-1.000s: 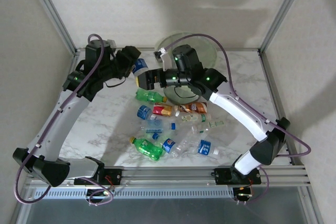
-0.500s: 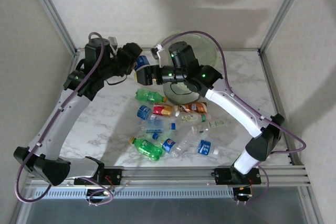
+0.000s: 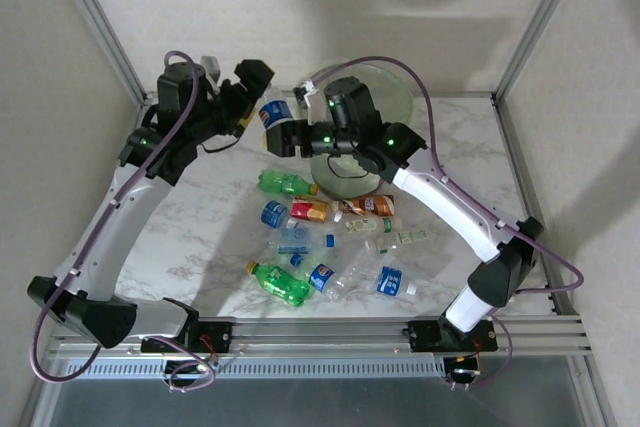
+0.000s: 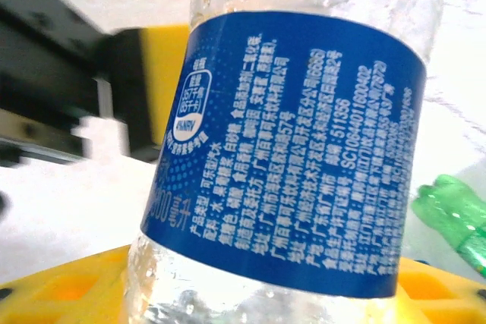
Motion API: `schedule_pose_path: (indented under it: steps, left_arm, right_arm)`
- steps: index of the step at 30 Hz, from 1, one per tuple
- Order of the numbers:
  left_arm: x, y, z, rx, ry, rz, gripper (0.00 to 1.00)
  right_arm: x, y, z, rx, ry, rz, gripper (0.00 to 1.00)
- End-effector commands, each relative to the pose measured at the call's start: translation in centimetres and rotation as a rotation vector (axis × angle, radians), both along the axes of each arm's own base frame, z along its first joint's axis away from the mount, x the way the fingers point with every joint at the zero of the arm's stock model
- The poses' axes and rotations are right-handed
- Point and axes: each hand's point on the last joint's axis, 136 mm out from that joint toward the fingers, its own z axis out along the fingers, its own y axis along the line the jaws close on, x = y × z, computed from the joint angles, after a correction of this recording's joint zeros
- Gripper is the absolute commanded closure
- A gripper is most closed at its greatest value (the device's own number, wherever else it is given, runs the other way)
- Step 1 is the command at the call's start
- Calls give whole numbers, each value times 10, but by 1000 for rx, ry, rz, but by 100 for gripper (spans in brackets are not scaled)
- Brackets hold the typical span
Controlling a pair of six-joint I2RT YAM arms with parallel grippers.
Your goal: Put the plastic bottles in the bin
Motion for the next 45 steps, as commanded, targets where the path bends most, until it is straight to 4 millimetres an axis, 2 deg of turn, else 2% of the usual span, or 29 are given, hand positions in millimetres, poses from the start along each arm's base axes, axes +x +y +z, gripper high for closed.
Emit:
schedule_pose_path:
  steps: [1, 3, 6, 10, 13, 17, 21, 24, 29, 32, 35, 41, 45]
  left_arm:
    - [-6, 13, 31, 81, -119, 43, 0]
    - [-7, 16, 35, 105, -145, 53, 1]
    - [-8, 20, 29, 142, -142, 65, 3]
    - [-6, 24, 16, 186, -120, 78, 6]
    - [-5, 26, 10, 199, -112, 83, 7]
    - [-4, 27, 6, 209, -112, 91, 8]
    - [-5, 29, 7, 210, -118, 101, 8]
    - [-4, 29, 3, 212, -113, 101, 7]
    - [4, 22, -11, 209, -78, 81, 9]
    - [7, 21, -19, 213, -57, 82, 11]
    - [8, 20, -30, 209, -34, 82, 12]
    - [7, 12, -57, 255, 28, 93, 16]
    - [0, 10, -70, 262, 62, 110, 18]
  right_arm:
    - [20, -42, 40, 31, -83, -118, 45]
    - [36, -64, 39, 9, -85, -183, 45]
    - [58, -95, 29, -33, -65, -276, 46]
    - [81, -123, 13, -67, -30, -358, 45]
    - [93, -131, -1, -102, -2, -395, 45]
    - [101, -136, -19, -156, 24, -432, 33]
    - [104, -144, -21, -184, 16, -477, 14]
    - [104, -152, -16, -212, 0, -504, 10]
    - [95, -171, 8, -220, -58, -565, 10]
    - [84, -192, 26, -214, -106, -634, 10]
    - [72, -217, 32, -221, -122, -716, 10]
    - [32, -283, 22, -204, -70, -919, 10]
    - [7, -312, -10, -254, 8, -1017, 10]
